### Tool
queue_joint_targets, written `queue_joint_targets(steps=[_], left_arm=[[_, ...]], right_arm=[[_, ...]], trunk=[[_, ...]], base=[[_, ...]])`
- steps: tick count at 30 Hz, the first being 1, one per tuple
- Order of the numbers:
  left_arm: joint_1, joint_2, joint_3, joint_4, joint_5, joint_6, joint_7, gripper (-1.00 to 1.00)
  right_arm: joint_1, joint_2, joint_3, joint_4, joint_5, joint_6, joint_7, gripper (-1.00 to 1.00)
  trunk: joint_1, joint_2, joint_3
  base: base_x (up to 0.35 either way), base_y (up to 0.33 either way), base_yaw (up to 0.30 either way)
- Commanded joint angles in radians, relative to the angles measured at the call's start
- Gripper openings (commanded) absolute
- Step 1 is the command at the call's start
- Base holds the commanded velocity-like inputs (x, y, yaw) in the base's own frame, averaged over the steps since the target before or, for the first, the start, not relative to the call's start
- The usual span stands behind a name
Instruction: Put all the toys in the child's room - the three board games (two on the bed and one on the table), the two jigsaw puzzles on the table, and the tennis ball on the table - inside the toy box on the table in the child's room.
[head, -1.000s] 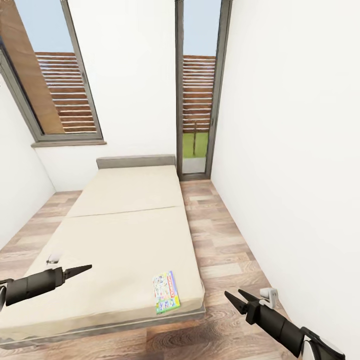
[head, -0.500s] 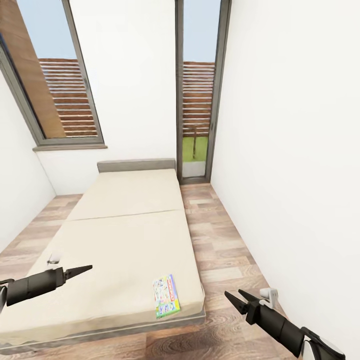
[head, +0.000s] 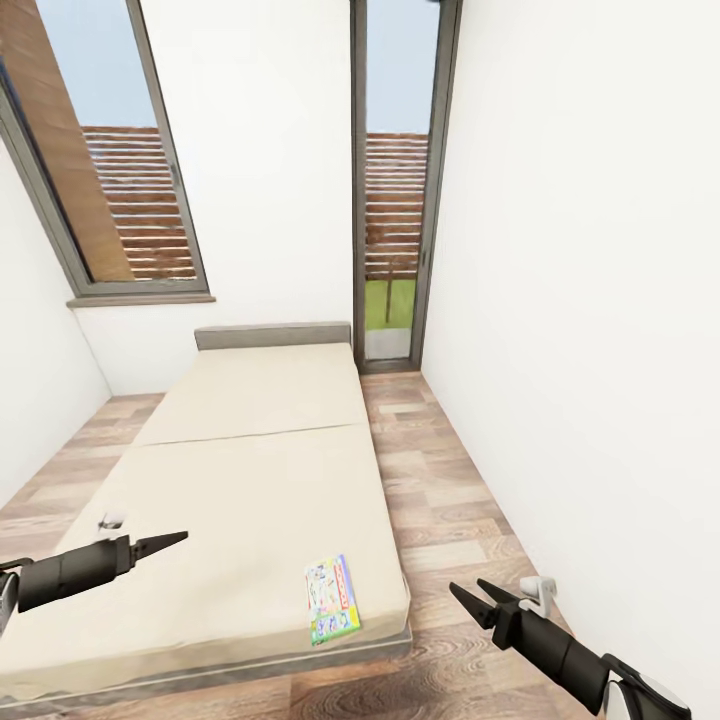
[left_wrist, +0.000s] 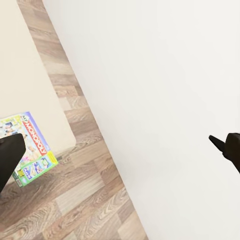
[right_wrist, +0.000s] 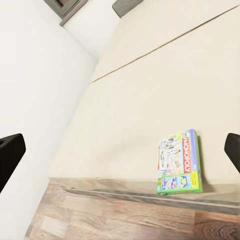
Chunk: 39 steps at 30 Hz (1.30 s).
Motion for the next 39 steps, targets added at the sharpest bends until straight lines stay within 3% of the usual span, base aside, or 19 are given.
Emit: queue_joint_targets(steps=[1,10,27,39], left_arm=[[-0.001,-0.001,0.0,0.0,0.002,0.01,-0.002,1.0],[-0.001,-0.008,-0.001,0.004,0.003,0.012,0.025,1.0],[-0.003,-0.042,0.0,0.035,0.005,0.039,0.197,1.0],[-0.003,-0.045,0.002,0.091,0.002,0.058,0.227,1.0]], right_arm=[[-0.001,0.001,-0.002,0.0,-0.004,0.008,0.003,1.0],[-0.001,0.0,-0.003,0.0,-0.004,0.006,0.002,1.0],[-0.001,-0.002,-0.004,0.0,-0.006,0.006,0.007,1.0],[-0.001,-0.001,-0.004,0.0,-0.005,0.007,0.004,1.0]], trunk=[[0.004,-0.009,-0.005],[0.039,-0.072,-0.032],[0.104,-0.191,-0.085],[0.15,-0.275,-0.123]], base=[[0.0,0.0,0.003],[0.0,0.0,0.0],[0.0,0.0,0.0],[0.0,0.0,0.0]])
